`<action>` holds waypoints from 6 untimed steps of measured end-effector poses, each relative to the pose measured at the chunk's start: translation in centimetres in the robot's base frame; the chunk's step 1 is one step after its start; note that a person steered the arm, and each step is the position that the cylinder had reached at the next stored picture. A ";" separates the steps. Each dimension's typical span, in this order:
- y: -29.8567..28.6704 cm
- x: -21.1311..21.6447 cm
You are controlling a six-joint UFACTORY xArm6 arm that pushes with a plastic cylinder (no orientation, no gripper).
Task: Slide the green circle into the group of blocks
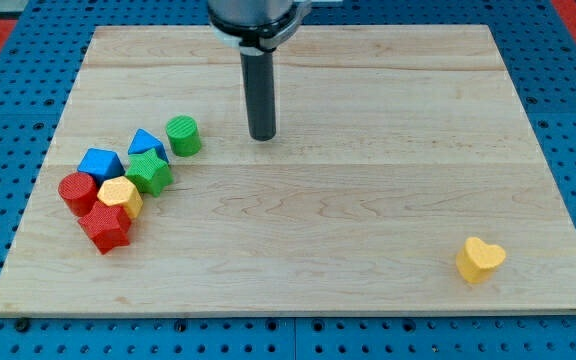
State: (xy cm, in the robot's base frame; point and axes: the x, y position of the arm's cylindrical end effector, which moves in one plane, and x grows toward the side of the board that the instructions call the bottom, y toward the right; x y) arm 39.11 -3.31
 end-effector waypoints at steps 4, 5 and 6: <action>-9.6 -2.2; -18.2 -4.2; -17.6 -0.5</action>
